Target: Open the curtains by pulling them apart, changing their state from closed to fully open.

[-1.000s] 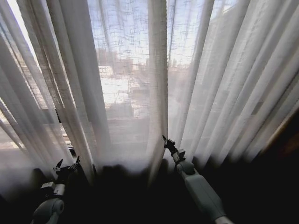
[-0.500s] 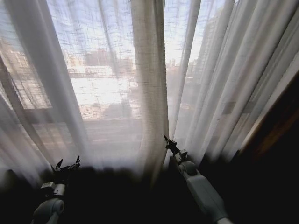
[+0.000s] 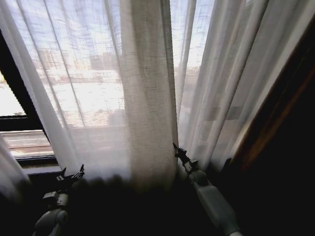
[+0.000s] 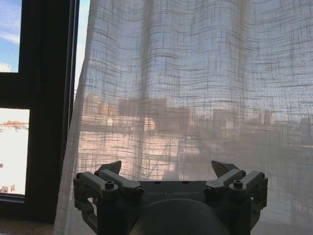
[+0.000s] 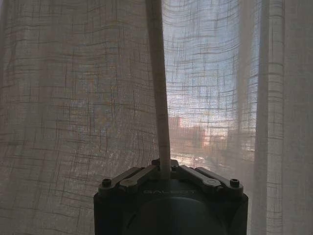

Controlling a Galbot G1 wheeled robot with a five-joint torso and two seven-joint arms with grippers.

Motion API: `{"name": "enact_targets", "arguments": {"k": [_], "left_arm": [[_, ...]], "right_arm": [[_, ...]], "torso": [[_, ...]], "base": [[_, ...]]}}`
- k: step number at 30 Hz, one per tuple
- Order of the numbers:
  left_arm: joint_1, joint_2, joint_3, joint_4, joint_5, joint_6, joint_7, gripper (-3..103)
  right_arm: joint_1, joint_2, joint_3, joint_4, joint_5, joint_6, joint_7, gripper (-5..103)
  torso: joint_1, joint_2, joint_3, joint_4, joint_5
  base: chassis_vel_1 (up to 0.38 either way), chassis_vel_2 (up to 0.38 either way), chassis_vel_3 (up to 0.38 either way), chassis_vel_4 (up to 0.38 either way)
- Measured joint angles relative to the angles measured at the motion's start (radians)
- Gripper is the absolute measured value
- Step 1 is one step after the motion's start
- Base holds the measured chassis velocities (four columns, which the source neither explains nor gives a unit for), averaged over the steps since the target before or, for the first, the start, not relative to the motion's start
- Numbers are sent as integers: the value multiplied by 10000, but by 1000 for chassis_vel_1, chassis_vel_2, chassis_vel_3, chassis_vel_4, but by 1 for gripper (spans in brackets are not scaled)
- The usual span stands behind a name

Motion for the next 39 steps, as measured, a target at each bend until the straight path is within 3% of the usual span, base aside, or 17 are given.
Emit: {"name": "enact_targets", "arguments": {"k": [16,20,27,39], "left_arm": [[1,-1,1,0,0,0,1,100],[1,-1,1,-1,0,0,6,100],[0,2,-5,2,0,0,1,100],[1,0,-3,2,0,0,0,100]], "right_arm": [[-1,139,-28,23,-241,229,350,0],[3,179,28,6,-329,261,234,0],[-11,259,141,-173,-439,526,162,0],[-118,178,190,-60,-413,418,-185,0]], "torso": [[0,-1,1,-3,-3],[0,-1,0,-6,4],[0,0,0,11,-10],[-1,0,0,-2,-2]], "base": [[-331,-335,329,331],[-143,-124,157,123],[18,25,-17,-21],[8,12,-7,-9]]}}
